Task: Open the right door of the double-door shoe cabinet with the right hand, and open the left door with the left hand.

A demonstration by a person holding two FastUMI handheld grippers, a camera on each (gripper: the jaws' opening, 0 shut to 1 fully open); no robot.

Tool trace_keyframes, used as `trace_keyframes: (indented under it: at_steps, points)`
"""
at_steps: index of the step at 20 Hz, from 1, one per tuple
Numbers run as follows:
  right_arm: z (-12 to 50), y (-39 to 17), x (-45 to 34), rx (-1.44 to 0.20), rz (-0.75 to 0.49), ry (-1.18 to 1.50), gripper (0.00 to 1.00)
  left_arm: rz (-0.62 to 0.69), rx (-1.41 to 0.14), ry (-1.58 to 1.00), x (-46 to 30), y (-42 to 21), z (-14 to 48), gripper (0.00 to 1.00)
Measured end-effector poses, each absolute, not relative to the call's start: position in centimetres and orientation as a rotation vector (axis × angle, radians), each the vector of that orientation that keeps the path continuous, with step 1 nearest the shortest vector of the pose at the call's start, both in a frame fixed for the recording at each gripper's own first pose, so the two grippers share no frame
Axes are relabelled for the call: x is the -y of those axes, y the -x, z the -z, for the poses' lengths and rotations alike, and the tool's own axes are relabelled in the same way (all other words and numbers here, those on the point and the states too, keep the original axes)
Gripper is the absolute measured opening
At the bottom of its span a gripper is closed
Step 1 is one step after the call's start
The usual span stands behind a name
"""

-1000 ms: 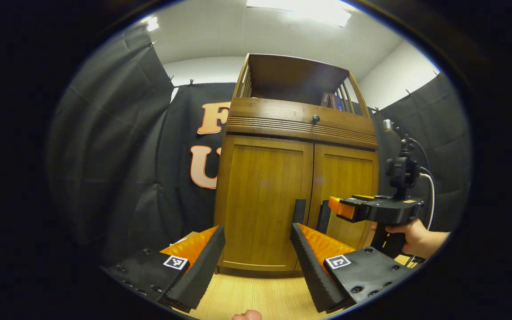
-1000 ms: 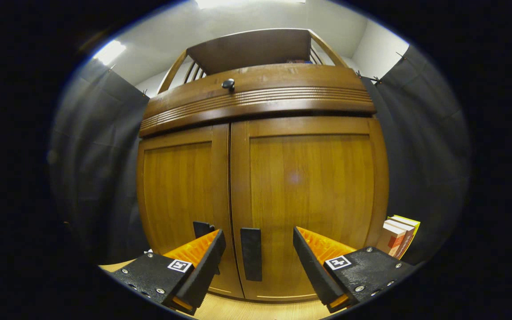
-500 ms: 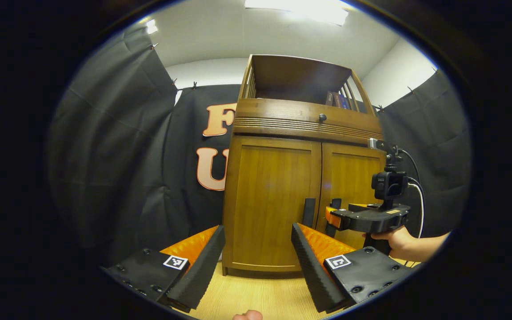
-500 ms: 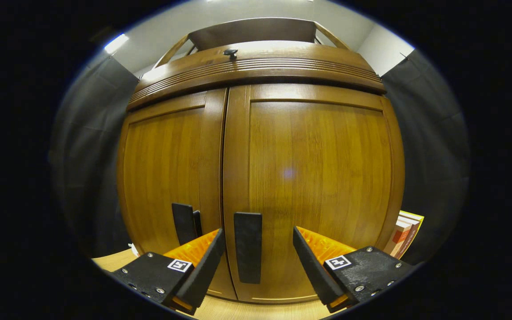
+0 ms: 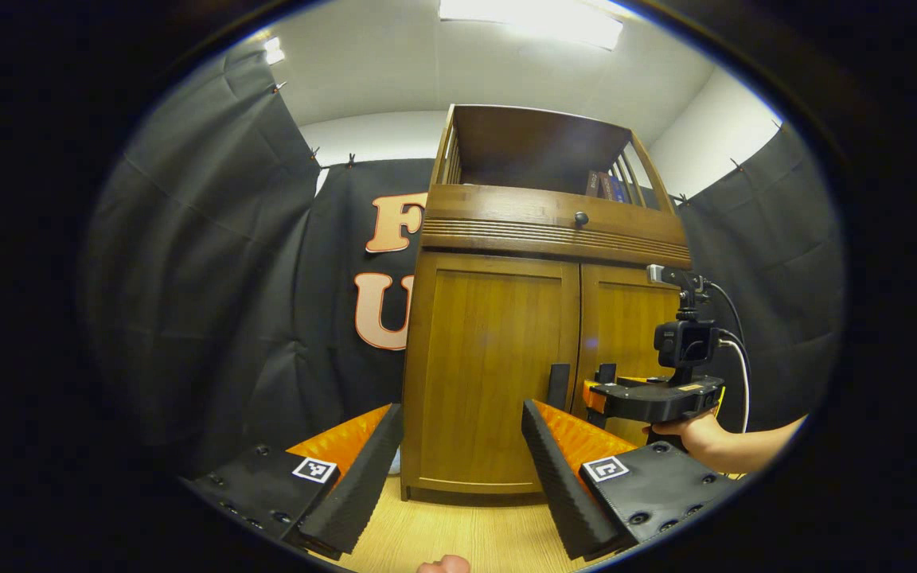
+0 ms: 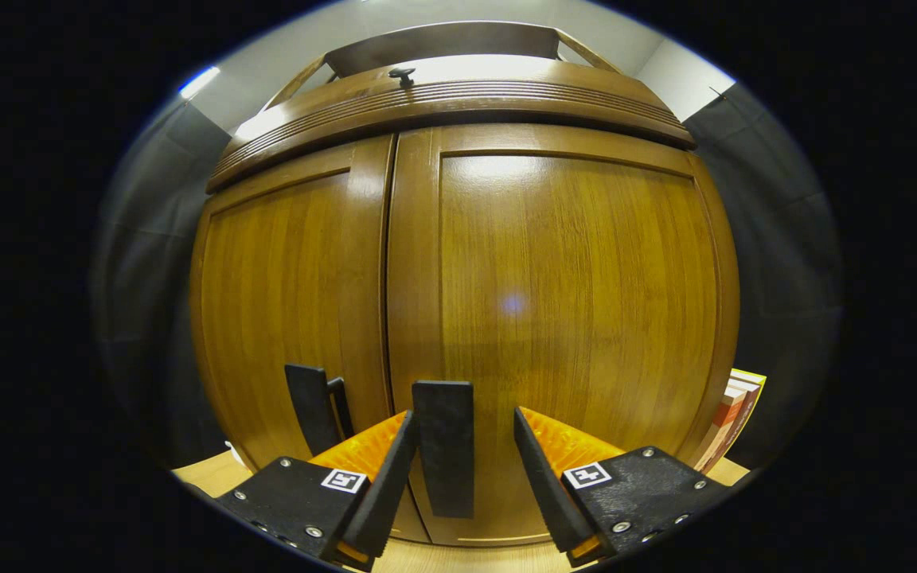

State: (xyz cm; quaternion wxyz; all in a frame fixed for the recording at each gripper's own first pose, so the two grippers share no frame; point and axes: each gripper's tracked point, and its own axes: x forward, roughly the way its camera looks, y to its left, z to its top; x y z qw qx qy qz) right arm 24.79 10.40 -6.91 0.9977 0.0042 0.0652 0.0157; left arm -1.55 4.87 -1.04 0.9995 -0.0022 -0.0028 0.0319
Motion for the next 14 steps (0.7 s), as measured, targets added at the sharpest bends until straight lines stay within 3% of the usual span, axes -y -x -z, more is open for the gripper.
trace_keyframes:
  at_steps: [1, 2, 5, 6, 10, 12, 14]
  points:
    - [7.1, -24.9, -10.6, -0.139, -0.042, -0.018, 0.8, -0.061, 0.0, 0.006, -4.8, 1.5, 1.3, 0.98]
    - [7.2, -25.0, -10.6, -0.144, -0.041, -0.028, 0.73, -0.061, -0.004, 0.005, -5.0, 1.5, 1.4, 0.98]
    - [7.0, -25.0, -11.0, -0.133, -0.054, -0.021, 0.69, -0.065, -0.006, -0.002, -5.2, 1.3, 1.5, 0.97]
    - [7.0, -25.1, -11.4, -0.133, -0.061, -0.025, 0.58, -0.064, -0.007, -0.004, -5.2, 1.2, 1.5, 0.97]
    - [6.9, -25.1, -12.1, -0.124, -0.081, -0.017, 0.35, -0.066, -0.009, -0.011, -5.3, 1.2, 1.5, 0.96]
    - [7.0, -25.0, -12.2, -0.114, -0.1, -0.025, 0.36, -0.066, -0.011, -0.015, -5.2, 1.3, 1.5, 0.96]
    - [7.0, -24.9, -12.2, -0.096, -0.098, -0.024, 0.24, -0.063, -0.018, -0.016, -5.0, 1.4, 1.6, 0.96]
